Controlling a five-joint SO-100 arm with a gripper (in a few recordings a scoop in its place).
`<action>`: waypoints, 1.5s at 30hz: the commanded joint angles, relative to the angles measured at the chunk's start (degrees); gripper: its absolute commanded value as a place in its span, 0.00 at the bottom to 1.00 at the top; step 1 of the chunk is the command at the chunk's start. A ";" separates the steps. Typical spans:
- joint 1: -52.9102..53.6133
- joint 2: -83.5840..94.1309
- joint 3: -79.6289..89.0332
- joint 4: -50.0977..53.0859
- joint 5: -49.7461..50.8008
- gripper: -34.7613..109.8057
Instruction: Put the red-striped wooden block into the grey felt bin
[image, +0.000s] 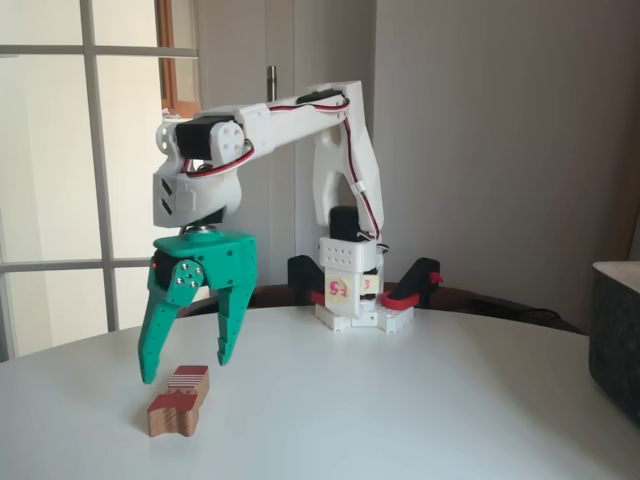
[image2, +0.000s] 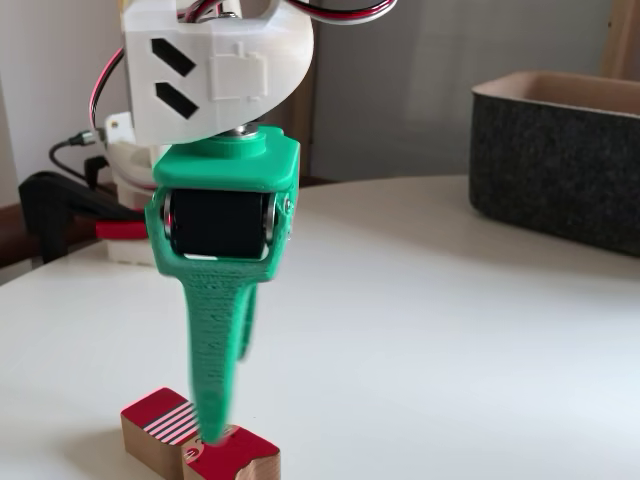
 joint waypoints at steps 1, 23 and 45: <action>1.67 0.00 -1.76 -0.62 1.58 0.44; 6.42 -2.64 -1.58 -0.44 -11.69 0.46; -0.70 -5.19 -0.97 5.27 -17.49 0.45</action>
